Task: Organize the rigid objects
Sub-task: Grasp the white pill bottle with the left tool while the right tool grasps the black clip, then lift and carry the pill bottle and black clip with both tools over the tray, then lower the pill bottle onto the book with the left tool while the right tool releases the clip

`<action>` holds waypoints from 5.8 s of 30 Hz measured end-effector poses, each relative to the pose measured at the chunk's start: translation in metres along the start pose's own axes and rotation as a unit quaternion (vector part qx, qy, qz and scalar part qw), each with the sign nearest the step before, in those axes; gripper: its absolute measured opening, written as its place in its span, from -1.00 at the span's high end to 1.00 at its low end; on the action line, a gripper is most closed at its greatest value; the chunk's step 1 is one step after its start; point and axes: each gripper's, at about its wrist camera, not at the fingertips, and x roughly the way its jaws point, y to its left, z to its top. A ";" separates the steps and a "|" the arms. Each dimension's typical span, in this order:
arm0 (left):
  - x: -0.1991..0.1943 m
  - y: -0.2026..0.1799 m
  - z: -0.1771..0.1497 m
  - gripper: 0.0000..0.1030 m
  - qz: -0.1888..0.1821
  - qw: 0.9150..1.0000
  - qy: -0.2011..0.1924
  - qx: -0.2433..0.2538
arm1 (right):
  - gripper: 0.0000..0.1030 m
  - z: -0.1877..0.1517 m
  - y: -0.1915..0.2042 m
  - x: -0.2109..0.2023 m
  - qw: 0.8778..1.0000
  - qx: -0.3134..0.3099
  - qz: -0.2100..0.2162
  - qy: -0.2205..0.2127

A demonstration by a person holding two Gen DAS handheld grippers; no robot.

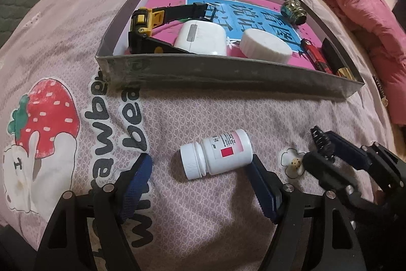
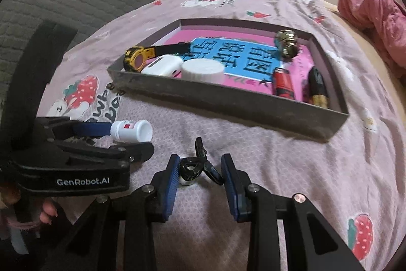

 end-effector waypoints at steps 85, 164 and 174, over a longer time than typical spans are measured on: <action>-0.090 0.011 0.010 0.08 -0.063 0.993 -0.098 -0.002 | 0.35 0.014 -0.021 -0.061 0.995 0.055 -0.028 -0.074; -0.021 0.012 0.091 0.08 -0.015 0.996 -0.084 0.015 | 0.34 0.066 -0.062 -0.001 0.994 0.061 -0.081 -0.037; -0.025 0.010 0.083 0.08 -0.027 0.996 -0.087 0.010 | 0.34 0.061 -0.067 0.009 0.991 0.064 -0.113 -0.024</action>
